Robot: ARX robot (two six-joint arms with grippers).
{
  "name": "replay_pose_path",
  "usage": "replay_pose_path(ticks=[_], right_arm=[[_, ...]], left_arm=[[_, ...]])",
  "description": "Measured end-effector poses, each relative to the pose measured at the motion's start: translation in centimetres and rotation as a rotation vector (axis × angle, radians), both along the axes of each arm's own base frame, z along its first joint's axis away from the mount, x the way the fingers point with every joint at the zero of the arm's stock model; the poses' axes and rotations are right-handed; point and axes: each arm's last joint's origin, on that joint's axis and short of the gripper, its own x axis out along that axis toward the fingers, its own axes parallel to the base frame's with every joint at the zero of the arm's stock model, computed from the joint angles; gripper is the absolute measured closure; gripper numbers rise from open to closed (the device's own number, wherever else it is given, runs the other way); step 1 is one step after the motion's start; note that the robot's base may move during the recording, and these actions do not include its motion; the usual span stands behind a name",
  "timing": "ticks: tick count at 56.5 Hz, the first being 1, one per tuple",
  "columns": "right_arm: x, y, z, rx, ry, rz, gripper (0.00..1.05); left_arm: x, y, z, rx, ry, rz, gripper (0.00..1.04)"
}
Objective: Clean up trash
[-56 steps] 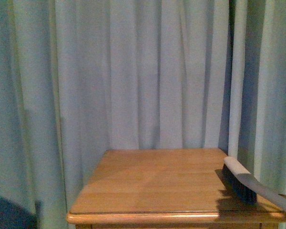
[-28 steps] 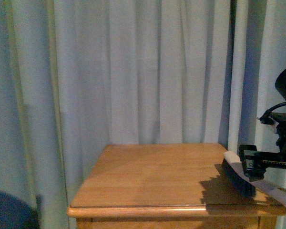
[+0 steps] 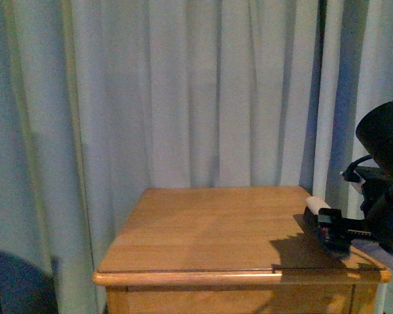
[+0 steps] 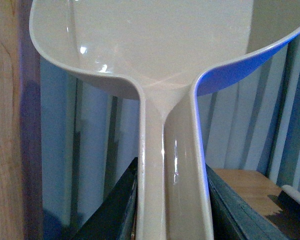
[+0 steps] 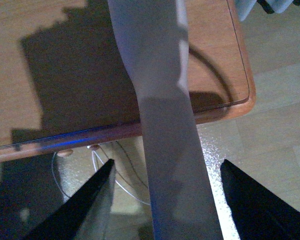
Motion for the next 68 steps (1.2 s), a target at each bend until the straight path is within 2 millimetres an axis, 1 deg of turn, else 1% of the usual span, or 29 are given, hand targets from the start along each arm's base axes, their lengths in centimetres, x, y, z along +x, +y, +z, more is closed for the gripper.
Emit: replay_pose_path(ticks=[17,24,28,29,34,37,39,42,43,46,47,49,50,53,63,68], right_arm=[[0.1,0.0,0.0,0.009,-0.006,0.002,0.83],[-0.1,-0.1,0.2,0.014,-0.040,0.006,0.84],[-0.5,0.0,0.8,0.016,-0.086,0.012,0.84],[-0.9,-0.1,1.3,0.001,-0.136,0.015,0.84],[-2.1,-0.2,2.7,-0.018,-0.245,0.026,0.84],[-3.5,-0.5,4.2,0.004,-0.345,0.054,0.84],[-5.0,-0.9,5.5,0.004,-0.425,0.066,0.84],[-7.0,-1.6,6.8,0.016,-0.513,0.085,0.84],[-7.4,-1.7,7.0,0.015,-0.528,0.089,0.84],[-10.0,-2.8,8.1,0.026,-0.621,0.101,0.84],[-11.1,-3.3,8.4,0.041,-0.646,0.112,0.84],[-12.7,-3.9,8.6,0.052,-0.679,0.116,0.84],[-13.8,-4.4,8.7,0.059,-0.703,0.114,0.84],[-15.7,-5.1,8.8,0.071,-0.734,0.111,0.84],[-20.7,-6.1,9.1,0.076,-0.867,0.107,0.84],[-22.5,-6.4,9.7,0.085,-0.918,0.102,0.84]], left_arm=[[0.0,0.0,0.0,0.000,0.000,0.000,0.76],[0.0,0.0,0.0,0.000,0.000,0.000,0.76],[0.0,0.0,0.0,0.000,0.000,0.000,0.76],[0.0,0.0,0.0,0.000,0.000,0.000,0.76],[0.0,0.0,0.0,0.000,0.000,0.000,0.76],[0.0,0.0,0.0,0.000,0.000,0.000,0.76],[0.0,0.0,0.0,0.000,0.000,0.000,0.76],[0.0,0.0,0.0,0.000,0.000,0.000,0.76],[0.0,0.0,0.0,0.000,0.000,0.000,0.76],[0.0,0.0,0.0,0.000,0.000,0.000,0.76],[0.0,0.0,0.0,0.000,0.000,0.000,0.76],[0.0,0.0,0.0,0.000,0.000,0.000,0.76],[0.0,0.0,0.0,0.000,0.000,0.000,0.76],[0.0,0.0,0.0,0.000,0.000,-0.001,0.76],[0.0,0.0,0.0,0.000,0.000,0.000,0.76],[0.0,0.0,0.0,0.000,0.000,-0.001,0.76]])
